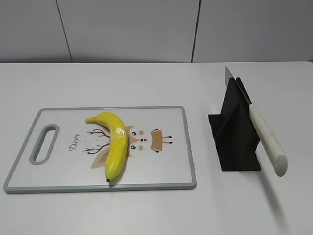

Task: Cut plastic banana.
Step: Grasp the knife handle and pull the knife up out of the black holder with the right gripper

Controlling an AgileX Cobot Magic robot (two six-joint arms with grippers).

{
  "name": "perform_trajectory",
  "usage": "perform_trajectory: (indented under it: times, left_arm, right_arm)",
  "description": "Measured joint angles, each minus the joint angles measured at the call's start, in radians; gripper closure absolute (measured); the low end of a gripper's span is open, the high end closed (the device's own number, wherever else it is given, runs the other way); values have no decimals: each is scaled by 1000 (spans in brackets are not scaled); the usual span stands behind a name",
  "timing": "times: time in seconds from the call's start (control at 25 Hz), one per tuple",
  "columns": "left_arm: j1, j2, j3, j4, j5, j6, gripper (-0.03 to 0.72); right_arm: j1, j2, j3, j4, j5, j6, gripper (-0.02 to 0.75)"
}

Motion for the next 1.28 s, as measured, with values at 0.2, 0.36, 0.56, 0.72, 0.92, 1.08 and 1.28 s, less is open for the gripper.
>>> perform_trajectory:
  times: [0.2, 0.36, 0.56, 0.72, 0.92, 1.08, 1.28]
  left_arm:
    - [0, 0, 0, 0, 0, 0, 103]
    - [0, 0, 0, 0, 0, 0, 105]
    - [0, 0, 0, 0, 0, 0, 104]
    - [0, 0, 0, 0, 0, 0, 104]
    - [0, 0, 0, 0, 0, 0, 104]
    - [0, 0, 0, 0, 0, 0, 104]
    - [0, 0, 0, 0, 0, 0, 104]
  right_arm:
    - [35, 219, -110, 4, -1, 13, 216]
    - [37, 385, -179, 21, -2, 16, 216]
    - [40, 554, -226, 15, -3, 17, 216]
    - [40, 662, -229, 9, -13, 20, 217]
    - [40, 772, -229, 0, -43, 22, 244]
    - [40, 819, -229, 0, -45, 23, 319]
    - [40, 834, -229, 0, -42, 38, 561]
